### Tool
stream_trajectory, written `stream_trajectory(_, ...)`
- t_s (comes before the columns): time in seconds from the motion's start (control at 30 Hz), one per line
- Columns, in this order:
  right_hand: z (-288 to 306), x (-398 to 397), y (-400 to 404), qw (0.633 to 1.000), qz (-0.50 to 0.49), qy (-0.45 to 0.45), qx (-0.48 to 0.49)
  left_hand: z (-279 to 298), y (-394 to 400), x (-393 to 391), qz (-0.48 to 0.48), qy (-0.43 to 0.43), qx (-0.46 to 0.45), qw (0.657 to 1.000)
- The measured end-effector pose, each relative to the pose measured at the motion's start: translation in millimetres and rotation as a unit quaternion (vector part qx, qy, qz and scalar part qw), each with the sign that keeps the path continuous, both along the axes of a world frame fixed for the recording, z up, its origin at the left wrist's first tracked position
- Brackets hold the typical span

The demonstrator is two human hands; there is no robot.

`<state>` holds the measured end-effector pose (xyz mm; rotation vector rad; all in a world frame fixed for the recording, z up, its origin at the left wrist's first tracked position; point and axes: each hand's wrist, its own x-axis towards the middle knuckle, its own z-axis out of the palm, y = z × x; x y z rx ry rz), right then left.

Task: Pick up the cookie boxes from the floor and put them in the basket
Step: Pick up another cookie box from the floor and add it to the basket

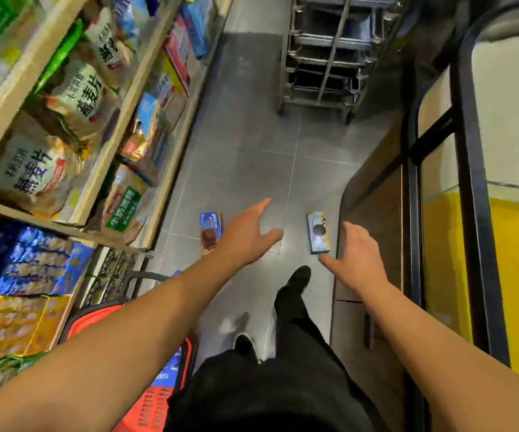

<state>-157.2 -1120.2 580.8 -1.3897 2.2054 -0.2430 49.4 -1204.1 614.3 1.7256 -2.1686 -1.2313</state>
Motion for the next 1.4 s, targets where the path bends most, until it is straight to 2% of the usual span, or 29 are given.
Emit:
stream_trajectory(0.37, -88.9, -92.0, -118.5, 0.988, -0.072, -0.09, 0.102, -82.0, -127.3, -97.1, -0.034, -0.075, 0.044, 0.996)
stream_trajectory(0.47, -121.8, -98.4, -137.6, 0.983, -0.104, -0.098, 0.118, -115.5, -152.3, -108.7, -0.041, -0.098, 0.056, 0.993)
stream_trajectory(0.63, -195.7, -91.1, -169.7, 0.961, -0.181, -0.159, 0.138, -191.8, -188.8, -120.9, -0.067, -0.109, 0.067, 0.99)
stream_trajectory(0.73, -259.2, -90.3, -179.4, 0.955, -0.206, -0.16, 0.141, -258.6, -206.5, -125.9, -0.092, -0.098, 0.079, 0.988)
stream_trajectory(0.97, -454.3, -109.1, -181.5, 0.946, -0.237, -0.126, 0.182, -468.6, -227.3, -157.8, -0.167, -0.065, 0.113, 0.977)
stream_trajectory(1.13, -580.6, -125.7, -170.3, 0.932, -0.283, -0.097, 0.204, -611.2, -221.2, -187.7, -0.219, -0.06, 0.095, 0.969)
stream_trajectory(1.27, -658.8, -144.1, -173.0, 0.92, -0.341, -0.079, 0.176, -696.8, -220.2, -214.5, -0.231, -0.044, 0.073, 0.969)
stream_trajectory(1.4, -715.4, -145.2, -186.9, 0.923, -0.331, -0.044, 0.191, -751.3, -217.1, -231.5, -0.206, -0.028, 0.073, 0.975)
